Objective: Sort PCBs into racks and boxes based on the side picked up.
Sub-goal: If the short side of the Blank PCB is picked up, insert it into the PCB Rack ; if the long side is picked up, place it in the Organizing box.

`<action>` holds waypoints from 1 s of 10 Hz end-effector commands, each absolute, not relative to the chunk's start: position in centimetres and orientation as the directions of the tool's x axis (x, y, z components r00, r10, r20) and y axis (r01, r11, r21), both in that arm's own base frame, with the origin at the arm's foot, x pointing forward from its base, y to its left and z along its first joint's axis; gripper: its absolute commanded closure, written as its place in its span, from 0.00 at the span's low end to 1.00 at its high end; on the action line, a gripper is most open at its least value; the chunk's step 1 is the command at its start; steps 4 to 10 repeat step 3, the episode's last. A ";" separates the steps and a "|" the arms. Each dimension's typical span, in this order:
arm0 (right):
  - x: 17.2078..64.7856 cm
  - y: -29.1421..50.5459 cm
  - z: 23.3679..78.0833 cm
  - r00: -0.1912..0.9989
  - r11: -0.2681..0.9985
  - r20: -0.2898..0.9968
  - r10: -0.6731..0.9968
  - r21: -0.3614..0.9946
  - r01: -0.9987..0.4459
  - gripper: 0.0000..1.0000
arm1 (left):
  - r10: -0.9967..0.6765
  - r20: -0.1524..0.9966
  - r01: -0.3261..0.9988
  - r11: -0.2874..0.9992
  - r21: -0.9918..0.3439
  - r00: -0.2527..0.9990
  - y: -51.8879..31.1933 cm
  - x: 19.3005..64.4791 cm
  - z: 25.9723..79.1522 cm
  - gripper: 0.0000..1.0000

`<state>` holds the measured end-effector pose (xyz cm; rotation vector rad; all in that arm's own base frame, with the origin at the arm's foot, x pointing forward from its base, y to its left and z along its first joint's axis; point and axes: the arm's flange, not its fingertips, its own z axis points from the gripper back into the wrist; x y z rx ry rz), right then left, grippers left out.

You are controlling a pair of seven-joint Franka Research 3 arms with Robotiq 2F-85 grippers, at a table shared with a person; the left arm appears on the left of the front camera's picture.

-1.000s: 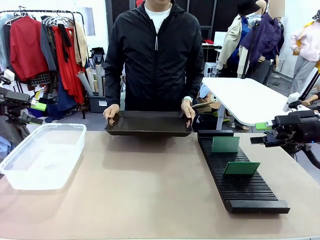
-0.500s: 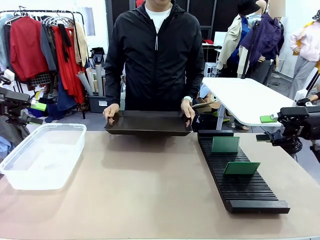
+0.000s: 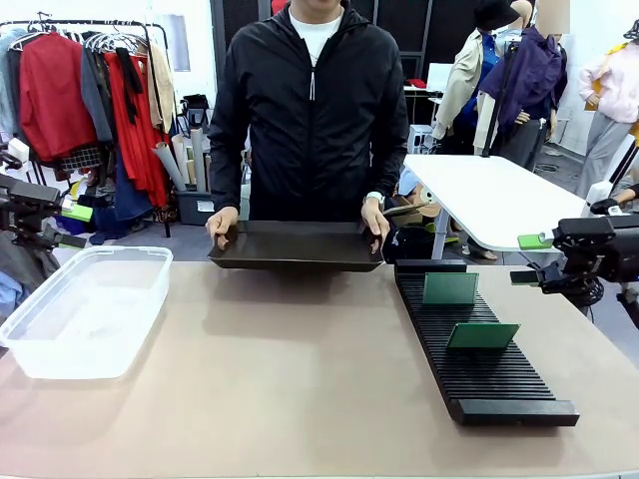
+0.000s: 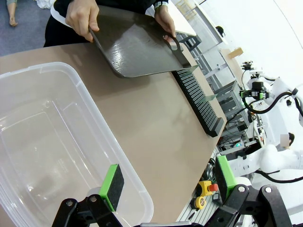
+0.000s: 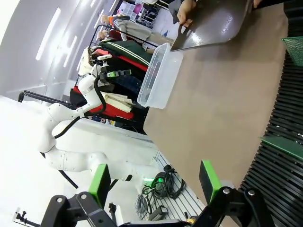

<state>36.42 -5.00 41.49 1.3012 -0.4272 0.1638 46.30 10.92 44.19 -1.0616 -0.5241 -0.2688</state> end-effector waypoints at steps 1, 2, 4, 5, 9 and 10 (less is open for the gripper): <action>36.8 -5.1 41.7 0.903 0.275 0.414 -0.109 0.886 -0.373 0.00 | 0.040 0.528 0.451 0.470 -0.759 0.848 10.9 46.2 44.4 0.00; 36.8 -5.1 41.7 0.903 0.275 0.414 -0.109 0.886 -0.373 0.00 | 0.040 0.528 0.451 0.470 -0.759 0.848 10.9 46.2 44.4 0.00; 36.8 -5.1 41.7 0.903 0.275 0.414 -0.109 0.886 -0.373 0.00 | 0.040 0.528 0.451 0.470 -0.759 0.848 10.9 46.2 44.4 0.00; 36.8 -5.1 41.7 0.903 0.275 0.414 -0.109 0.886 -0.373 0.00 | 0.040 0.528 0.451 0.470 -0.759 0.848 10.9 46.2 44.4 0.00; 36.8 -5.1 41.7 0.903 0.275 0.414 -0.109 0.886 -0.373 0.00 | 0.040 0.528 0.451 0.470 -0.759 0.848 10.9 46.2 44.4 0.00; 36.8 -5.1 41.7 0.903 0.275 0.414 -0.109 0.886 -0.373 0.00 | 0.040 0.528 0.451 0.470 -0.759 0.848 10.9 46.2 44.4 0.00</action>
